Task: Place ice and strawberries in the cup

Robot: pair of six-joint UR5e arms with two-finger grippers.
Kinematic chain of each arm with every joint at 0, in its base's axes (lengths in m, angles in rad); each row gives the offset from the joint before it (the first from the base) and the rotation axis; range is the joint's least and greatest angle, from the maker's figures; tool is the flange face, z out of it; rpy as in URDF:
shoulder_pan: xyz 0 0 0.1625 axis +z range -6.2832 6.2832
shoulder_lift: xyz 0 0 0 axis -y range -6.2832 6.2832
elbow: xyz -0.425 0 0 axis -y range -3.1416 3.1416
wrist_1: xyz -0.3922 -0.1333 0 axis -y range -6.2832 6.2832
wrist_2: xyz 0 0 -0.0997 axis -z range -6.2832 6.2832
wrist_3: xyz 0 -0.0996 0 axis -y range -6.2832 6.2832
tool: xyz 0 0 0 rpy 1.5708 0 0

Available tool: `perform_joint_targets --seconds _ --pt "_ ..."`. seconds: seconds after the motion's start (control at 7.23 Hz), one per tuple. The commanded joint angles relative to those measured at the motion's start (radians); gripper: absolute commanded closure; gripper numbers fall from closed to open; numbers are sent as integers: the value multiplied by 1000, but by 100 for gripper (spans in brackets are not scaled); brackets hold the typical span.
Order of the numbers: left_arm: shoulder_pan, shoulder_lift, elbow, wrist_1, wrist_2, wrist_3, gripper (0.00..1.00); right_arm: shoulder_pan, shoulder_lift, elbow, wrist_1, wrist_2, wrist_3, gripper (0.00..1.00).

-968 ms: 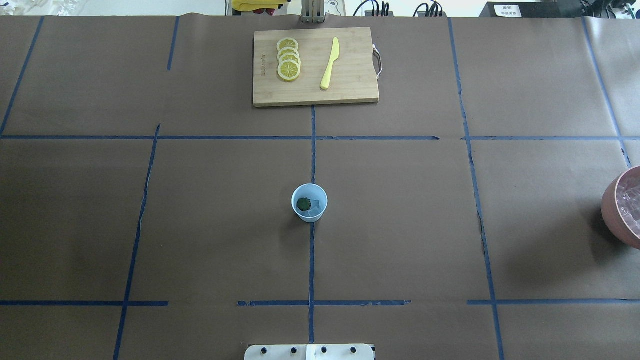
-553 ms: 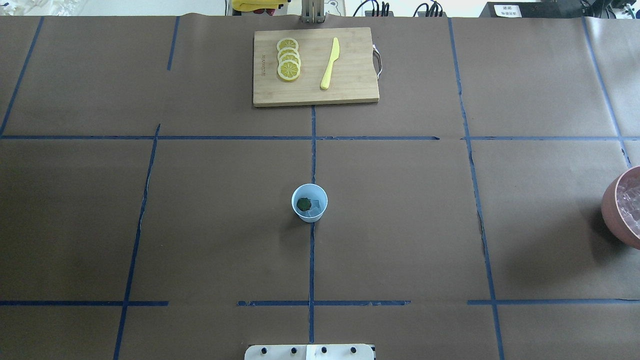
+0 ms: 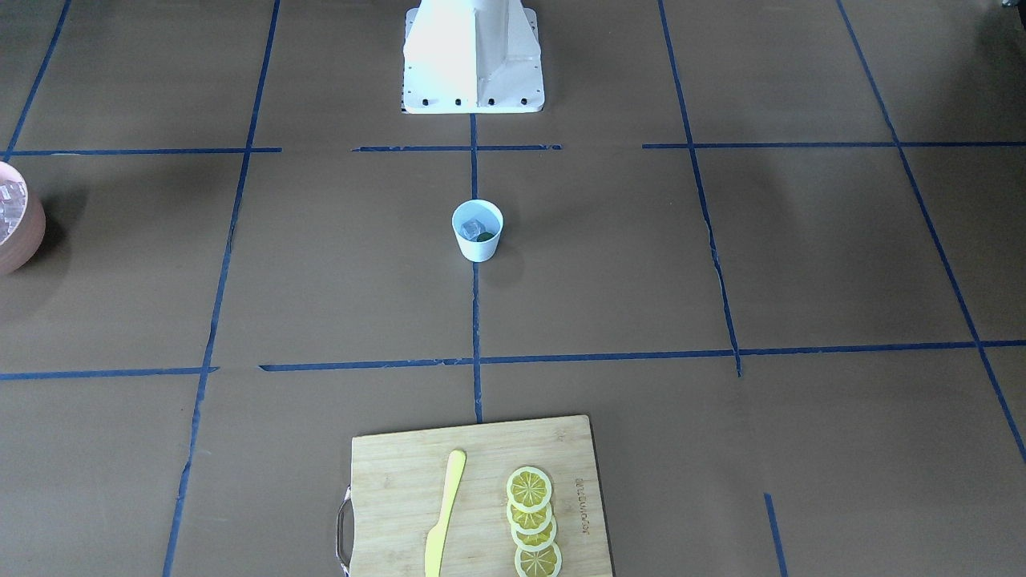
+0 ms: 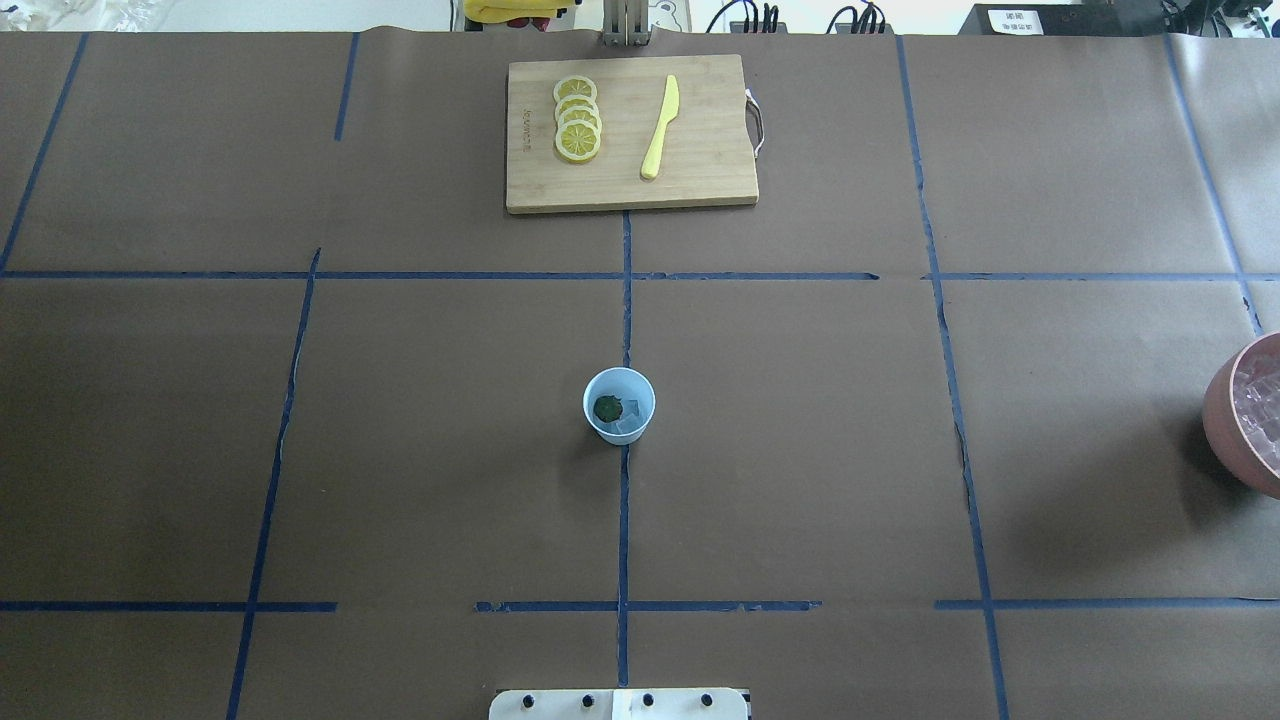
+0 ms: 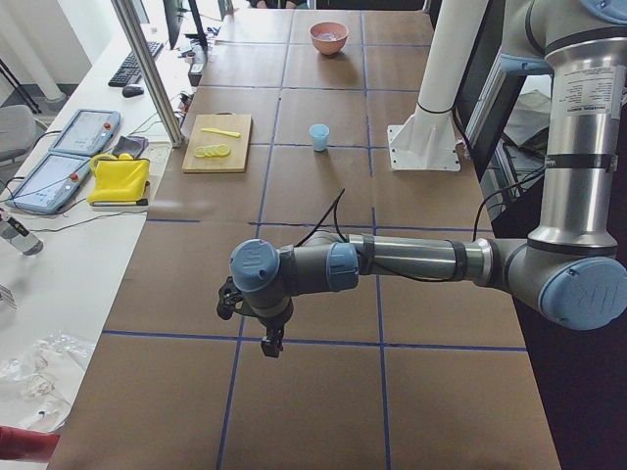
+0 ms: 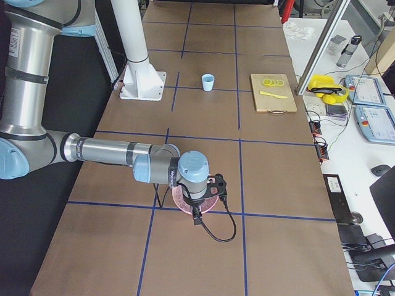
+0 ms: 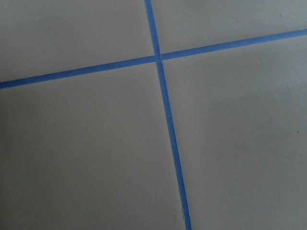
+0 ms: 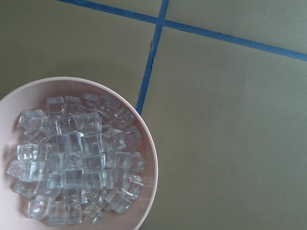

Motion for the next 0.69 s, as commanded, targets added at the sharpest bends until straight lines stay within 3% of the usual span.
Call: perform_joint_targets --seconds 0.0,0.55 --pt "1 0 -2 -9 67 0 0 0 0 0 0 0 0 1" --pt "2 0 4 -8 85 0 0 0 0 2 0 0 0 1"
